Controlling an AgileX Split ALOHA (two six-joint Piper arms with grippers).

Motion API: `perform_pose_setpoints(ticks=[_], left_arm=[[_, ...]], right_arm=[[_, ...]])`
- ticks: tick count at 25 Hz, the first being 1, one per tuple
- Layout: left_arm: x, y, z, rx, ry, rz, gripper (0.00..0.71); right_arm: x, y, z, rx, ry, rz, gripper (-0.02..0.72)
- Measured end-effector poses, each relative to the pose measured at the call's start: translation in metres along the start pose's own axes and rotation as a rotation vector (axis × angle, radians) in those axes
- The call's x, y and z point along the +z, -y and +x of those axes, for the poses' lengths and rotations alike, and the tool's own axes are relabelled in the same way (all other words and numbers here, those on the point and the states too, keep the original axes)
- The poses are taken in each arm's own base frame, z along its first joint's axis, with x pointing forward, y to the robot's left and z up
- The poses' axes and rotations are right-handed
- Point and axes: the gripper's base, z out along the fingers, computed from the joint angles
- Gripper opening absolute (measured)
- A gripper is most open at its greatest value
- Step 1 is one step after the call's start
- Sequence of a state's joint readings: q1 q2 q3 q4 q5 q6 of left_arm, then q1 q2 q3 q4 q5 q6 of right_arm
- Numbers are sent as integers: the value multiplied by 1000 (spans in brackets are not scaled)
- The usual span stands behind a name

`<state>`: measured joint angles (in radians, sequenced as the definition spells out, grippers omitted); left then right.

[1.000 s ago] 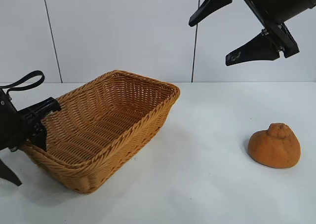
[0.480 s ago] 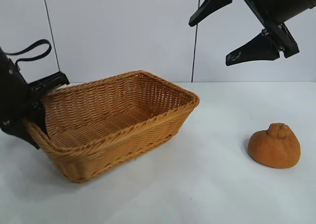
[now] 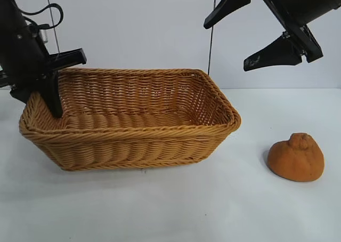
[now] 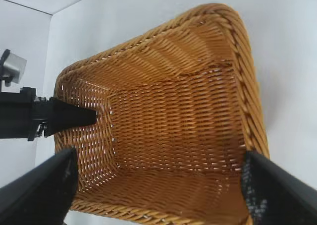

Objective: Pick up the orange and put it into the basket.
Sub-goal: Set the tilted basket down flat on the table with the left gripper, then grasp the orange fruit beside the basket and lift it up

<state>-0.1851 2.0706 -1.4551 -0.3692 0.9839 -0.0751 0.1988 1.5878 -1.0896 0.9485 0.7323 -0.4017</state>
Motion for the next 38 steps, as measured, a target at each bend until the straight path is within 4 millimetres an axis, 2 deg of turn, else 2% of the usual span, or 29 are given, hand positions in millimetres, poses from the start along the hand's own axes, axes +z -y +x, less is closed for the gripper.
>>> perform_pose_setpoints(ticks=[6, 10, 12, 16, 17, 21, 25, 28, 32, 33, 38], left_arm=[[34, -2, -3, -6, -47, 19, 87], [37, -2, -3, -10, -58, 25, 93], [37, -2, -3, -12, -58, 29, 175], [34, 0, -1, -14, -78, 37, 485], [32, 1, -1, -12, -83, 40, 527], [0, 12, -2, 27, -51, 57, 582], [-52, 26, -5, 110, 78, 43, 591], [-82, 26, -9, 177, 160, -40, 591], [-102, -3, -17, 163, 184, -156, 591], [-102, -3, -17, 163, 184, -156, 591], [-114, -46, -20, 103, 145, -237, 591]], right_arm=[[0, 0, 0, -1, -1, 1, 610], [0, 0, 0, -2, -1, 1, 610], [0, 0, 0, -2, -1, 2, 610], [0, 0, 0, -2, -1, 2, 610], [0, 0, 0, -2, -1, 2, 610], [0, 0, 0, -2, -1, 2, 610], [0, 0, 0, -2, -1, 2, 610], [0, 0, 0, -2, -1, 2, 610], [0, 0, 0, -4, -1, 3, 610], [0, 0, 0, -6, -2, 5, 610], [0, 1, 0, -11, -3, 10, 610]])
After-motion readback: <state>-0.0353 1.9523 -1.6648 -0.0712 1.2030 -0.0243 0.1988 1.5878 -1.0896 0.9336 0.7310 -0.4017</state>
